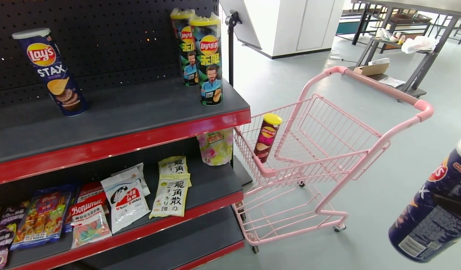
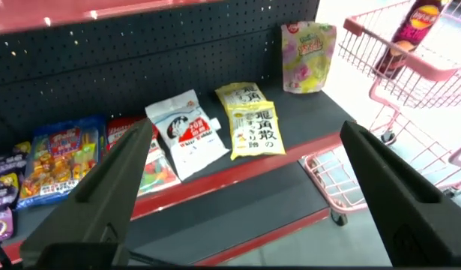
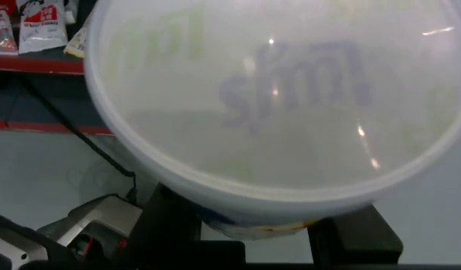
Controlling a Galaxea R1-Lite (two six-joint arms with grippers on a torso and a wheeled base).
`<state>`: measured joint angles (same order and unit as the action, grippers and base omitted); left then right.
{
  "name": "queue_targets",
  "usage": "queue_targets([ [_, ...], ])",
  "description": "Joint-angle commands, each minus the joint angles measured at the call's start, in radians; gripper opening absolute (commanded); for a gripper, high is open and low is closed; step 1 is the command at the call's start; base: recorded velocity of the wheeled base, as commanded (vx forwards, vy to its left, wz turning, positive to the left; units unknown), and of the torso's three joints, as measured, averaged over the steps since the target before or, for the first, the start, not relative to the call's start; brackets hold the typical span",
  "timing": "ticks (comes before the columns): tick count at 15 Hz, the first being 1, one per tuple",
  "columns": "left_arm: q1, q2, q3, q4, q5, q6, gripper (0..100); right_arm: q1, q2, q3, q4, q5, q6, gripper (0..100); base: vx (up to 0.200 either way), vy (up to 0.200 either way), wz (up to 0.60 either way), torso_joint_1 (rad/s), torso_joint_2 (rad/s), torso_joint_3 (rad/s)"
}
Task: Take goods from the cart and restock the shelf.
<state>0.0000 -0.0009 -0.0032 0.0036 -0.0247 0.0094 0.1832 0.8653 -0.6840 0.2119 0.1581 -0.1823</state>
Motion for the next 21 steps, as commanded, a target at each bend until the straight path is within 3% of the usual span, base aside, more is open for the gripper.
queue_targets([
  [1, 0.0, 0.001, 0.0, -0.001, 0.0, 0.0, 100, 0.016, 0.044, -0.022, -0.009, 0.008, -0.008, 0, 0.0, 0.0, 0.0, 0.207, -0.56, -0.339],
  [12, 0.0, 0.001, 0.0, -0.001, 0.0, 0.0, 100, 0.093, 0.153, -0.051, -0.075, 0.012, -0.029, 0, 0.0, 0.0, 0.0, 0.192, -0.45, -0.269],
  [21, 0.0, 0.001, 0.0, -0.001, 0.0, -0.005, 100, 0.094, 0.152, -0.046, -0.077, 0.014, -0.035, 0, 0.0, 0.0, 0.6, 0.009, -0.01, -0.006],
])
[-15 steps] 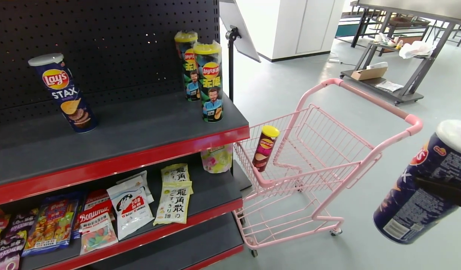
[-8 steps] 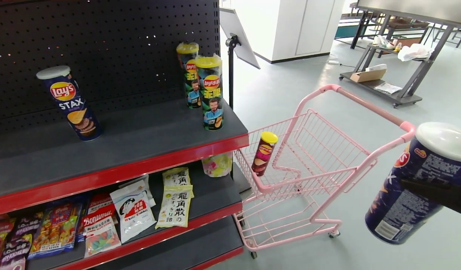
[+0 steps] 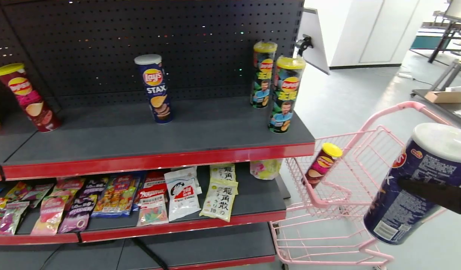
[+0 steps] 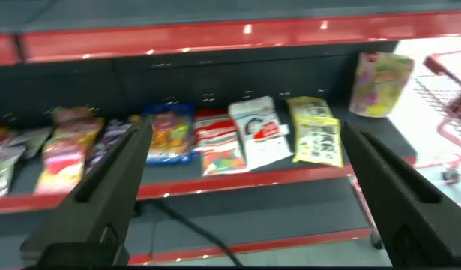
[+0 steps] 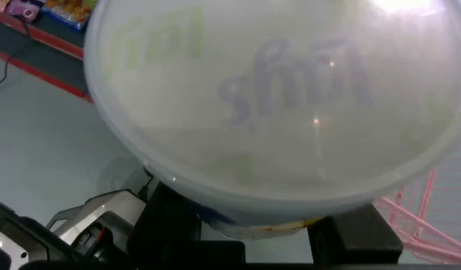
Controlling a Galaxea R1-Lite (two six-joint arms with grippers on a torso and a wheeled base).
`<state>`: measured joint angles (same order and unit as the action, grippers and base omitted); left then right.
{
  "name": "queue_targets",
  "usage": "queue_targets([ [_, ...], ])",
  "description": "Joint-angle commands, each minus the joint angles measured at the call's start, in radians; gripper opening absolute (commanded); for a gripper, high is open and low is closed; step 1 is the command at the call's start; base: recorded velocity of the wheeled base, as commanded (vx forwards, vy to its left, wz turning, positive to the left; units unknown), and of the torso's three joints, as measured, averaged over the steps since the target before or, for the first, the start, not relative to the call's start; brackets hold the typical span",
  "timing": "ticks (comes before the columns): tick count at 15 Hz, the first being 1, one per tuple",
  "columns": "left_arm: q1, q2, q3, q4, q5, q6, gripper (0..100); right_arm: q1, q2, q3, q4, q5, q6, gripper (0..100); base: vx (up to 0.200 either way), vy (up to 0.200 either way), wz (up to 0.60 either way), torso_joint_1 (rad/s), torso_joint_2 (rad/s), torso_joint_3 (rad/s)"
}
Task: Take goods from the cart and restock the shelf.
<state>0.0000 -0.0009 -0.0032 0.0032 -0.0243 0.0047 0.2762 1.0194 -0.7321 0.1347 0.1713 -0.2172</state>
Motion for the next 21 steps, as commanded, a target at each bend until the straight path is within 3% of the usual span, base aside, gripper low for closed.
queue_targets([
  [1, 0.0, 0.001, 0.0, 0.0, 0.0, 0.0, 100, 0.001, 0.002, 0.005, 0.0, -0.003, -0.004, 0, 0.0, 0.0, 0.0, 0.0, 0.0, 0.0],
  [4, 0.0, 0.001, 0.0, 0.0, 0.0, 0.008, 100, -0.012, 0.005, 0.033, -0.021, -0.032, -0.047, 0, 0.0, 0.067, 0.0, 0.001, 0.0, 0.001],
  [8, 0.0, 0.001, 0.0, 0.0, 0.0, 0.006, 100, -0.014, 0.041, 0.115, -0.241, -0.003, -0.028, 0, 0.0, 0.2, 0.0, -0.002, 0.0, -0.001],
  [14, 0.0, 0.001, 0.0, 0.0, 0.0, 0.006, 100, -0.012, 0.05, 0.123, -0.242, 0.123, -0.036, 0, 0.0, 0.2, 0.0, -0.002, 0.0, 0.002],
  [17, 0.0, 0.001, 0.0, 0.0, 0.0, 0.006, 100, -0.005, 0.048, 0.122, -0.244, 0.126, -0.027, 0, 0.0, 0.2, 0.0, 0.002, 0.0, 0.005],
  [21, 0.0, 0.001, 0.0, 0.0, 0.0, 0.006, 100, 0.018, 0.024, 0.151, -0.242, 0.237, -0.028, 0, 0.0, 0.2, 0.0, 0.007, 0.0, 0.001],
])
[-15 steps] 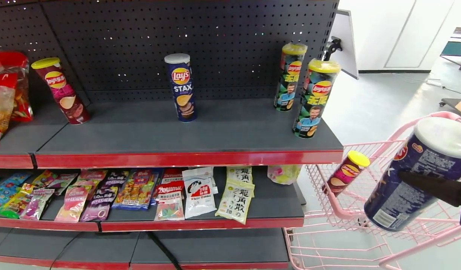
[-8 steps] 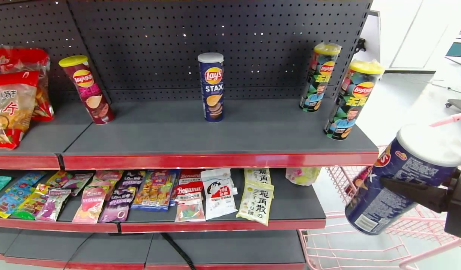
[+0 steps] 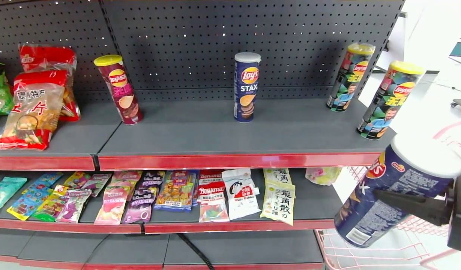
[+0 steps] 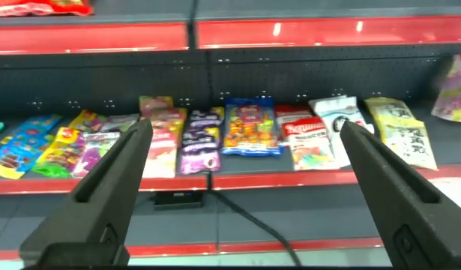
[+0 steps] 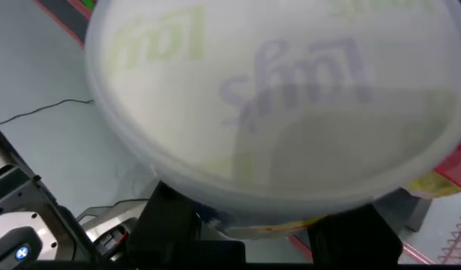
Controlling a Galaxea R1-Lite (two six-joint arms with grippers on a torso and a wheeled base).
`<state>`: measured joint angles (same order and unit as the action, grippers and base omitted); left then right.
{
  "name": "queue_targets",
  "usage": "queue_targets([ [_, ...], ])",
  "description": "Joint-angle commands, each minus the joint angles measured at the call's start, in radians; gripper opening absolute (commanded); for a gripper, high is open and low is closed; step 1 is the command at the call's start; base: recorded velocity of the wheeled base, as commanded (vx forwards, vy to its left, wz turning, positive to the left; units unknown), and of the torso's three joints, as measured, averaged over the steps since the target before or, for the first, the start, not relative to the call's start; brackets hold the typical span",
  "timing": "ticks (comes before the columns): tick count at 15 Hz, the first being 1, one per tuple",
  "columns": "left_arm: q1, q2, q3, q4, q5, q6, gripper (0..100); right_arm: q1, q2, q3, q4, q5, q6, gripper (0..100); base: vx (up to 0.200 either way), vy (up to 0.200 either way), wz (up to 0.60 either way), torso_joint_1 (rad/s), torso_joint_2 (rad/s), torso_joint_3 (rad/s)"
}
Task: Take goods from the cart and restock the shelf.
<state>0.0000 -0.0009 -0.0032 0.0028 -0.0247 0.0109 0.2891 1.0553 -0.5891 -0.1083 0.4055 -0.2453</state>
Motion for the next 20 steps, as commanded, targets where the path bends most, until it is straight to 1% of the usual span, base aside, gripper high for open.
queue_targets([
  [1, 0.0, 0.001, 0.0, 0.0, 0.0, 0.0, 100, 0.007, -0.015, 0.011, 0.001, 0.01, -0.003, 0, 0.0, 0.0, 0.0, 0.0, 0.0, 0.0],
  [3, 0.0, 0.001, 0.0, 0.0, 0.0, 0.0, 100, 0.033, -0.026, 0.011, 0.001, 0.016, -0.005, 0, 0.2, 0.0, 0.0, 0.0, 0.0, 0.007],
  [6, 0.0, 0.001, 0.0, 0.0, 0.0, 0.0, 100, 0.111, -0.054, 0.025, 0.007, 0.016, 0.0, 0, 0.2, 0.0, 0.0, -0.004, 0.0, 0.004],
  [8, 0.0, 0.001, 0.0, 0.0, 0.0, 0.0, 100, 0.114, -0.054, 0.052, 0.001, 0.022, 0.001, 0, 0.2, 0.0, 0.0, 0.007, 0.0, 0.0],
  [15, 0.0, 0.001, 0.0, 0.0, 0.0, -0.002, 100, 0.114, -0.049, 0.048, 0.001, 0.024, 0.003, 0, 0.2, 0.0, 0.0, 0.006, 0.0, 0.004],
  [20, 0.0, 0.001, 0.0, 0.0, 0.0, -0.006, 100, 0.114, -0.075, 0.052, 0.007, 0.024, 0.014, 0, 0.0, 0.0, 0.0, 0.0, 0.0, 0.0],
])
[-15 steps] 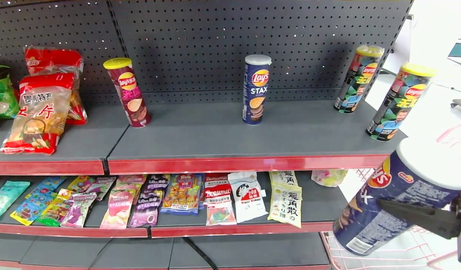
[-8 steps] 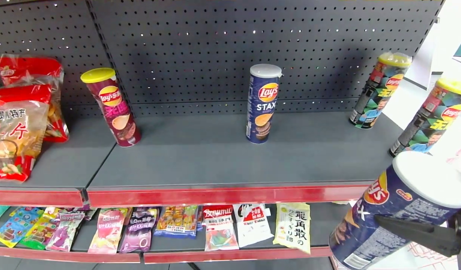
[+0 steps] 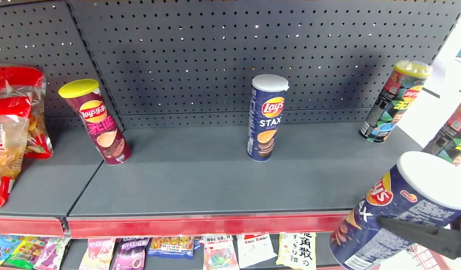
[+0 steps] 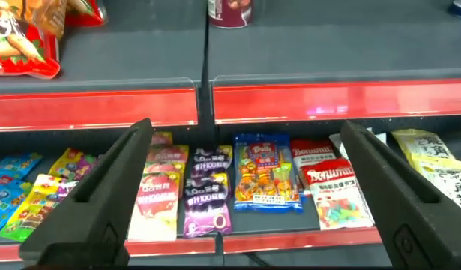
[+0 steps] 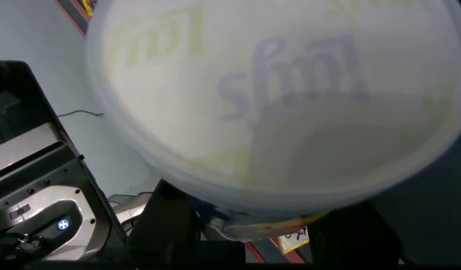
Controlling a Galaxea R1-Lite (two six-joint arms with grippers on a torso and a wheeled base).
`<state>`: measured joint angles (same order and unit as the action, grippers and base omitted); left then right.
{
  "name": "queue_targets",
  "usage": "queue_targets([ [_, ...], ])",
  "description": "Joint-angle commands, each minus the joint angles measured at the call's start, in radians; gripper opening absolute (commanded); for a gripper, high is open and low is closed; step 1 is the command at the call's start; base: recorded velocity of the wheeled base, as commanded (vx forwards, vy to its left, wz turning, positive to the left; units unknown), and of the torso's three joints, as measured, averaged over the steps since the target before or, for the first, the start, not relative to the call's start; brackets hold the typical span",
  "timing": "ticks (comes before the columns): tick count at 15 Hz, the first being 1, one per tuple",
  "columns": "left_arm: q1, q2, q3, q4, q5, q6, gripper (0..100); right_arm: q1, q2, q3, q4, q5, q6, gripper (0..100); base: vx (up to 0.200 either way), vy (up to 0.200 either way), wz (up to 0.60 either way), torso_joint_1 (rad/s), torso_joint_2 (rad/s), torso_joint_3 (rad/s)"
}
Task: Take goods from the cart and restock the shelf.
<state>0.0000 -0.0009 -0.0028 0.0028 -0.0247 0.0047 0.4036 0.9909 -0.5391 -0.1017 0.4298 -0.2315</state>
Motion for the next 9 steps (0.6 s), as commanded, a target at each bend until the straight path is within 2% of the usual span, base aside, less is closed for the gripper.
queue_targets([
  [1, 0.0, 0.001, 0.0, 0.0, 0.0, 0.0, 100, 0.0, -0.012, 0.002, 0.0, 0.0, 0.001, 0, 0.0, 0.0, 0.0, 0.0, 0.0, 0.0],
  [6, -0.002, 0.009, 0.0, 0.002, -0.004, 0.012, 100, 0.001, -0.029, -0.008, 0.0, 0.0, 0.001, 0, 0.0, 0.0, 0.0, 0.0, 0.0, 0.0],
  [7, -0.002, 0.005, 0.0, 0.0, -0.009, 0.029, 100, 0.001, -0.032, -0.01, -0.001, 0.0, 0.003, 0, 0.0, 0.0, 0.0, 0.0, 0.0, 0.0],
  [8, -0.005, 0.051, -0.132, -0.003, -0.04, 0.04, 100, 0.001, -0.032, -0.044, 0.002, 0.0, 0.006, 0, 0.0, 0.0, 0.0, 0.0, 0.0, 0.0],
  [9, -0.025, 0.32, -0.414, 0.016, -0.057, -0.049, 100, 0.001, -0.031, -0.074, 0.002, 0.0, 0.027, 0, 0.0, 0.0, 0.0, 0.0, 0.0, 0.0],
])
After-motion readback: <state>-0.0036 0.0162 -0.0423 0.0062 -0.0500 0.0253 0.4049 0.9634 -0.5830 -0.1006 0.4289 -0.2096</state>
